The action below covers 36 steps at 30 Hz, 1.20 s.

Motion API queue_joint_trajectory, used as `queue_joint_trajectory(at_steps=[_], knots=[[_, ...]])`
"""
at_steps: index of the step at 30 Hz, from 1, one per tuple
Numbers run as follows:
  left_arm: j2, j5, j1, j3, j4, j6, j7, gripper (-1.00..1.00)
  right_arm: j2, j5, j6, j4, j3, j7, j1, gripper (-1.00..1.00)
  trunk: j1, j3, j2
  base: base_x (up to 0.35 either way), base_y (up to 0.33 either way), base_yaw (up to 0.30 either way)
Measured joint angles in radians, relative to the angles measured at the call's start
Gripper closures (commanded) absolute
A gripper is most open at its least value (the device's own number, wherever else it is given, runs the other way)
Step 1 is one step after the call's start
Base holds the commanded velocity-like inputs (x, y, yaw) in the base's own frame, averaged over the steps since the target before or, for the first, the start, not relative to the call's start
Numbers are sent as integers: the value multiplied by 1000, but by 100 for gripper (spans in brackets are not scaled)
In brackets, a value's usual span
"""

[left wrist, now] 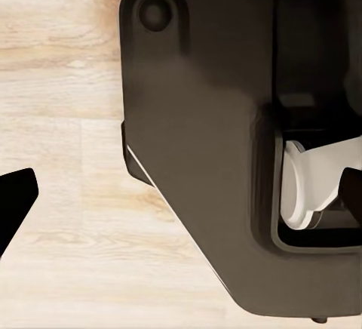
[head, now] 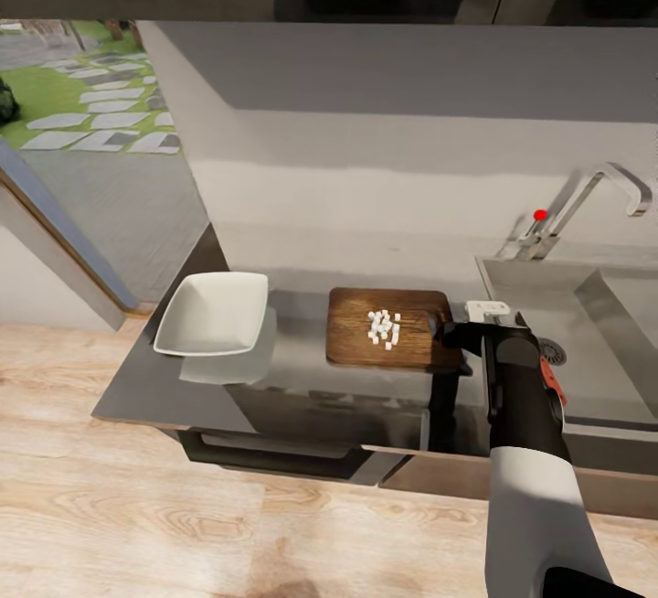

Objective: In the kitchen, take the Vidalia onion out of the sink, dice it on the chopping board with the paring knife, put the diced onion into the bowl on the countertop, then place both the paring knife and the chopping board into the sink.

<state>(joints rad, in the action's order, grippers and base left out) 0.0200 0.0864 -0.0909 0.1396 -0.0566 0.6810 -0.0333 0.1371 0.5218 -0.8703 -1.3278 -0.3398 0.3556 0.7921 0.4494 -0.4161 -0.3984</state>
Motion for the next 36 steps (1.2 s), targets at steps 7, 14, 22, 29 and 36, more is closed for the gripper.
queue_joint_trajectory(at_steps=[7, 14, 22, 29, 36], knots=[[0, 0, 1, 0, 0, 0, 0, -100, 0, 1, 0, 0, -1, 0, 0, 100, 0, 11, 0, 0, 0, 0], [0, 0, 0, 0, 3, 0, 0, -100, 0, 1, -1, 0, -1, 0, 0, 100, 0, 22, 0, 0, 0, 0], [1, 0, 0, 0, 3, 0, 0, -100, 0, -1, -4, -1, -1, -1, 0, 100, 0, 35, 0, 0, 0, 0], [2, 0, 0, 0, 3, 0, 0, -100, 0, 0, -20, -1, -1, -1, 0, 100, 0, 46, 0, 0, 0, 0], [2, 0, 0, 0, 3, 0, 0, -100, 0, 2, -53, -1, 0, -1, 0, 100, 0, 57, 0, 0, 0, 0]])
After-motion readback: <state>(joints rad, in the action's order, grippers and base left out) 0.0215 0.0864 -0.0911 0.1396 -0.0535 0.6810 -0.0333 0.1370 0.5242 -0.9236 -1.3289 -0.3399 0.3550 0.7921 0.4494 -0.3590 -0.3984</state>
